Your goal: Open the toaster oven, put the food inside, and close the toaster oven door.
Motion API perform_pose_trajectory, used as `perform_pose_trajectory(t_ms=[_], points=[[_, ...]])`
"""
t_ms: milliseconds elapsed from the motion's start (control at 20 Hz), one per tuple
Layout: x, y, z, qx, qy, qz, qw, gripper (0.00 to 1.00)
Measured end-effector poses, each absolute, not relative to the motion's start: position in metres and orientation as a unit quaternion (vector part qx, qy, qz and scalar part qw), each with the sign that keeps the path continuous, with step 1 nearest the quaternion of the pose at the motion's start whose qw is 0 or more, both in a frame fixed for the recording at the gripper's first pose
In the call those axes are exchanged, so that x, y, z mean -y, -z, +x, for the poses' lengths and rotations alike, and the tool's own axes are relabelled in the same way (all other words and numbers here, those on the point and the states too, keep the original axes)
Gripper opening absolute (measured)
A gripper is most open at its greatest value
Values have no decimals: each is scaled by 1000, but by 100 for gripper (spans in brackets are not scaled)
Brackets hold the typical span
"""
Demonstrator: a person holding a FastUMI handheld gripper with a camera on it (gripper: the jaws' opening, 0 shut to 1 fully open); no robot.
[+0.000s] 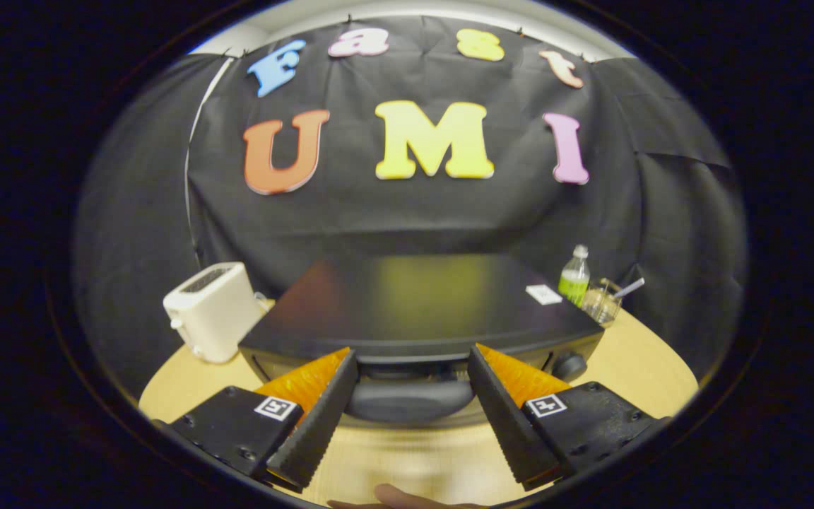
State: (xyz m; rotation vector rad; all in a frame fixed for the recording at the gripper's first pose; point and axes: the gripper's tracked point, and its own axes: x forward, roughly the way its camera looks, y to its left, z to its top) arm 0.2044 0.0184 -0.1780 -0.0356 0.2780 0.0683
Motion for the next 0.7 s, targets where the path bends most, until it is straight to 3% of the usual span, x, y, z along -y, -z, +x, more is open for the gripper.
perform_pose_trajectory(t_ms=[700], points=[[-5, 221, 135, -166, -54, -9, 985, 100]])
